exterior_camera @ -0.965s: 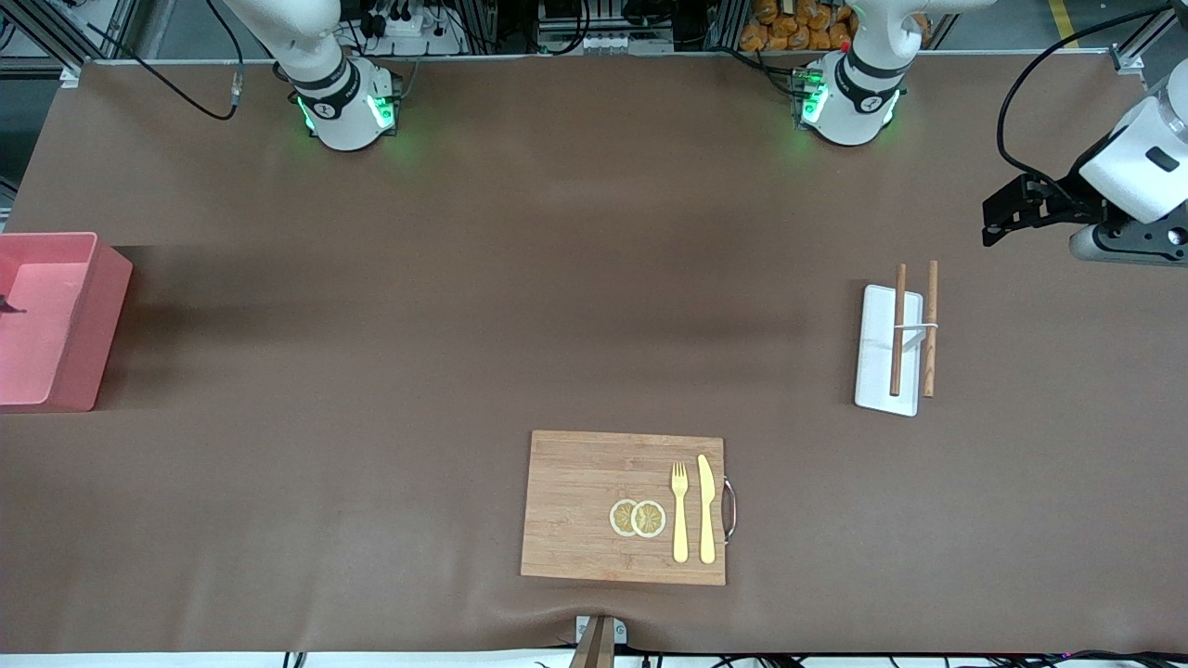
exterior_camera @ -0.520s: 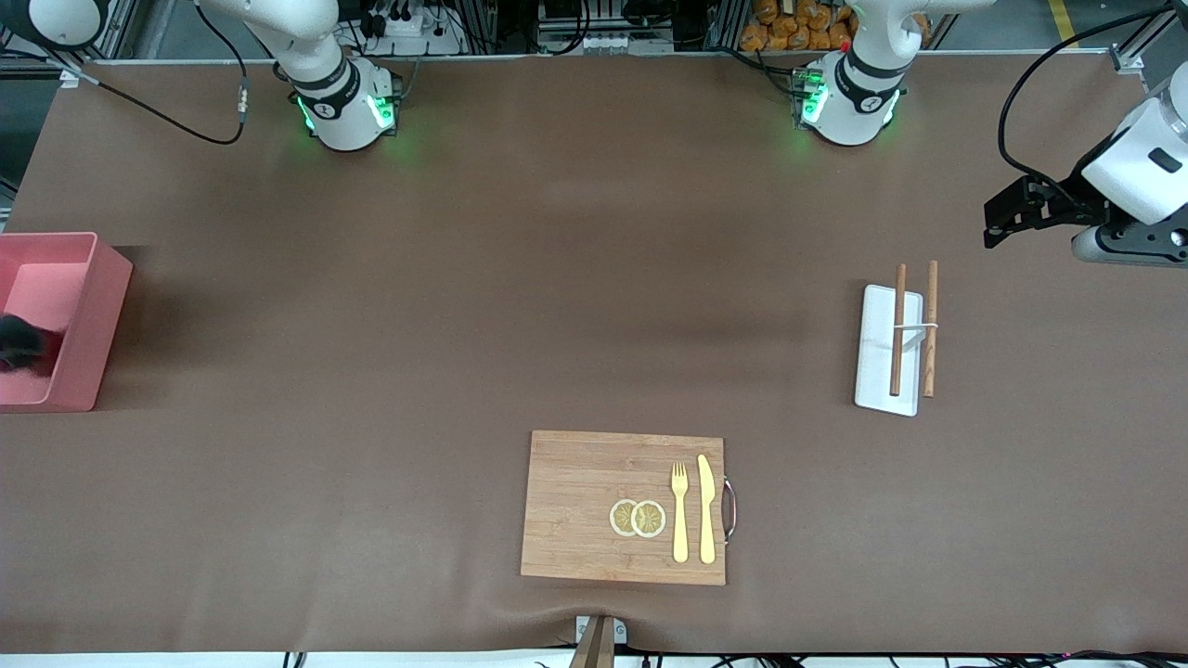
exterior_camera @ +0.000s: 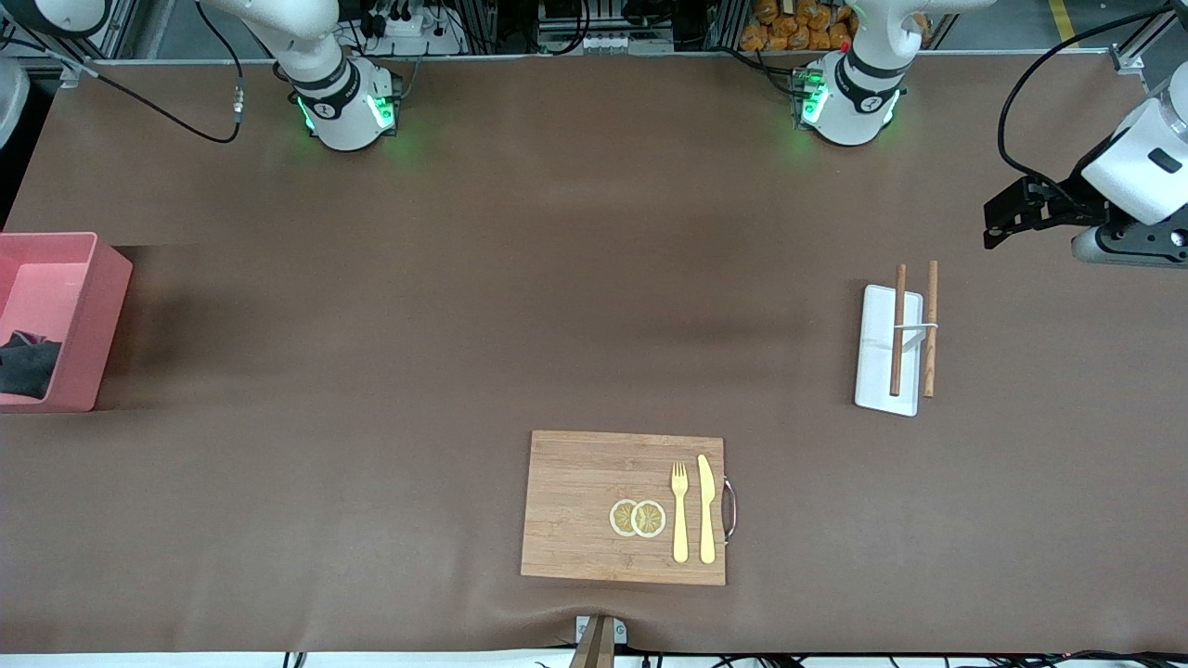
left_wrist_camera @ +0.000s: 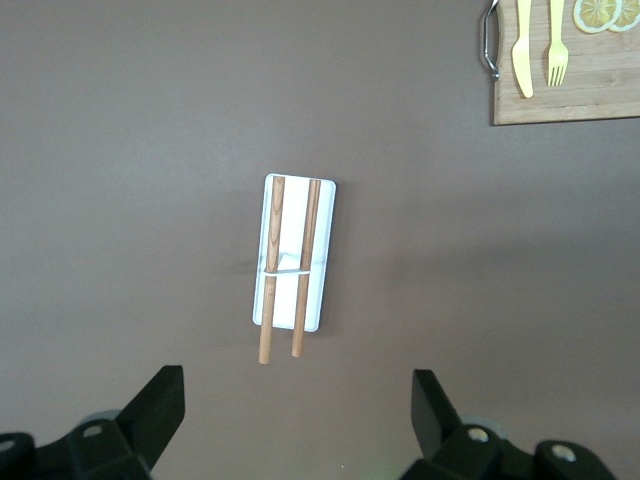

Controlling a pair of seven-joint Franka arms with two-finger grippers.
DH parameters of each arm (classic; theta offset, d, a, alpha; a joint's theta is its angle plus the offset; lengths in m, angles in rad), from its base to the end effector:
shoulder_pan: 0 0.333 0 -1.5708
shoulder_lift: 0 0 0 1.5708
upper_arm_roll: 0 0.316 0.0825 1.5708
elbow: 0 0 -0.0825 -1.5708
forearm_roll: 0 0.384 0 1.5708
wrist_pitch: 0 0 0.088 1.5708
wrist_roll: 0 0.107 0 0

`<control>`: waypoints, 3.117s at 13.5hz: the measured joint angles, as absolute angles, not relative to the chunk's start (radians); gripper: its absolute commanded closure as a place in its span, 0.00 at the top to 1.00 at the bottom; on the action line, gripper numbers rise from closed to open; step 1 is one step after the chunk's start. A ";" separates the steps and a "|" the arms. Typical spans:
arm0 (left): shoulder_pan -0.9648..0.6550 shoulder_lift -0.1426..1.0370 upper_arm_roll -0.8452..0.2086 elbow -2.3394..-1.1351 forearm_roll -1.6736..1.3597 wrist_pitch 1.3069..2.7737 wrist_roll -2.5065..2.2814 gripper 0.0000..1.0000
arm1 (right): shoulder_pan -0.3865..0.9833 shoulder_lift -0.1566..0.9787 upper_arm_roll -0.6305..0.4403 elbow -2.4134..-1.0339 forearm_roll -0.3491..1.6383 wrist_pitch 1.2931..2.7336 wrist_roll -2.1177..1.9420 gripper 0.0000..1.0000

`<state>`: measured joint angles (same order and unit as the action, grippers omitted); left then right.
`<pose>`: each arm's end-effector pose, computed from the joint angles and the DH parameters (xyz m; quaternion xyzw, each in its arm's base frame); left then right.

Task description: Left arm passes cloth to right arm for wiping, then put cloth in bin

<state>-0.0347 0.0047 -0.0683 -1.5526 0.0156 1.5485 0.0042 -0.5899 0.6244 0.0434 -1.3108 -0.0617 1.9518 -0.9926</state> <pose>0.5511 -0.0552 0.6285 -0.9985 0.0534 0.0040 0.0078 0.6175 -0.3887 0.3762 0.9735 0.2280 -0.0050 0.0175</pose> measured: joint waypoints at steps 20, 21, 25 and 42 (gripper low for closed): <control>-0.013 0.005 -0.056 -1.549 0.016 1.551 0.004 1.00 | -0.106 0.198 0.033 -1.400 0.074 1.474 -0.065 1.00; -0.012 0.005 -0.056 -1.549 0.016 1.551 0.004 1.00 | -0.105 0.165 0.017 -1.420 0.074 1.470 -0.065 1.00; -0.009 0.005 -0.056 -1.549 0.016 1.555 0.004 1.00 | -0.011 0.101 -0.128 -1.459 0.083 1.472 -0.065 1.00; 0.006 0.004 -0.055 -1.547 0.016 1.561 0.003 1.00 | -0.045 0.072 -0.034 -1.471 0.029 1.489 -0.081 1.00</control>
